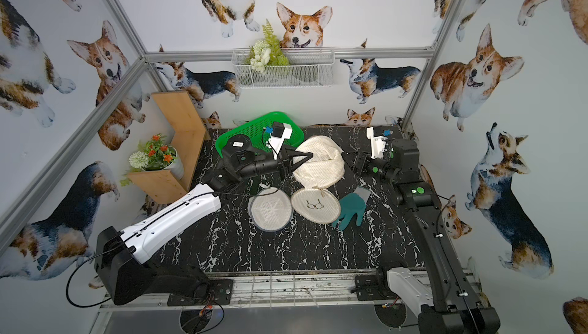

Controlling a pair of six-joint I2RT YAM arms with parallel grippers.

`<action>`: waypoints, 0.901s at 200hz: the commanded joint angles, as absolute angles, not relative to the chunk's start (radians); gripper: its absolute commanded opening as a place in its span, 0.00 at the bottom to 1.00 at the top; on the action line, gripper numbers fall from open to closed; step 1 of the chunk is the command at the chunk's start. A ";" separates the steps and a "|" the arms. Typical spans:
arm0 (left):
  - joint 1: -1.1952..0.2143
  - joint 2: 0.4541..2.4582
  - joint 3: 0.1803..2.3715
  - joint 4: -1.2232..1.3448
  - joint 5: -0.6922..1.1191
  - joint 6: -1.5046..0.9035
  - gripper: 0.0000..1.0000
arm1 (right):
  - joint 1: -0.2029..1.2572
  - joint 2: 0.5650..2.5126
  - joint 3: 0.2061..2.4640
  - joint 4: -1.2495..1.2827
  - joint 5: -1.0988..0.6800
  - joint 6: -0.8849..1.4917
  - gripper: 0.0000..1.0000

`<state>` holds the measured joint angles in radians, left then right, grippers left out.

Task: Turn the laundry bag inside out
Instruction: Turn over the laundry bag.

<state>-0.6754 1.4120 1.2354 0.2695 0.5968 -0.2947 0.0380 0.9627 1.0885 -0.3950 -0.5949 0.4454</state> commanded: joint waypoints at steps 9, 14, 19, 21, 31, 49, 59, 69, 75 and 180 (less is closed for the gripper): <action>-0.669 1.435 1.265 0.254 0.402 -0.366 0.00 | 0.034 0.920 1.138 -0.336 -0.560 0.465 0.75; -0.670 1.433 1.255 0.264 0.392 -0.380 0.00 | 0.032 0.918 1.141 -0.337 -0.556 0.473 0.77; -0.670 1.431 1.243 0.278 0.377 -0.398 0.00 | 0.032 0.916 1.142 -0.337 -0.557 0.482 0.78; -0.670 1.429 1.239 0.285 0.370 -0.406 0.00 | 0.032 0.916 1.141 -0.337 -0.558 0.486 0.78; -0.670 1.422 1.213 0.324 0.342 -0.455 0.00 | 0.032 0.910 1.128 -0.334 -0.572 0.516 0.78; -0.670 1.416 1.181 0.387 0.305 -0.520 0.00 | 0.032 0.887 1.070 -0.281 -0.631 0.626 0.72; -0.670 1.416 1.174 0.408 0.293 -0.546 0.00 | 0.033 0.869 1.039 -0.237 -0.662 0.690 0.68; -0.670 1.417 1.170 0.426 0.289 -0.567 0.00 | 0.035 0.849 1.009 -0.192 -0.677 0.751 0.68; -0.670 1.419 1.168 0.437 0.287 -0.579 0.00 | 0.035 0.836 0.993 -0.169 -0.680 0.778 0.68; -0.669 1.436 1.169 0.540 0.316 -0.715 0.00 | 0.098 0.927 0.898 0.184 -0.714 0.963 0.44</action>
<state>-0.6697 1.4326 1.1584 0.4965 0.2955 -0.6918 0.0944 0.9039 0.8753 0.0669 -0.7086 0.9432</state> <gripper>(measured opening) 0.093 0.451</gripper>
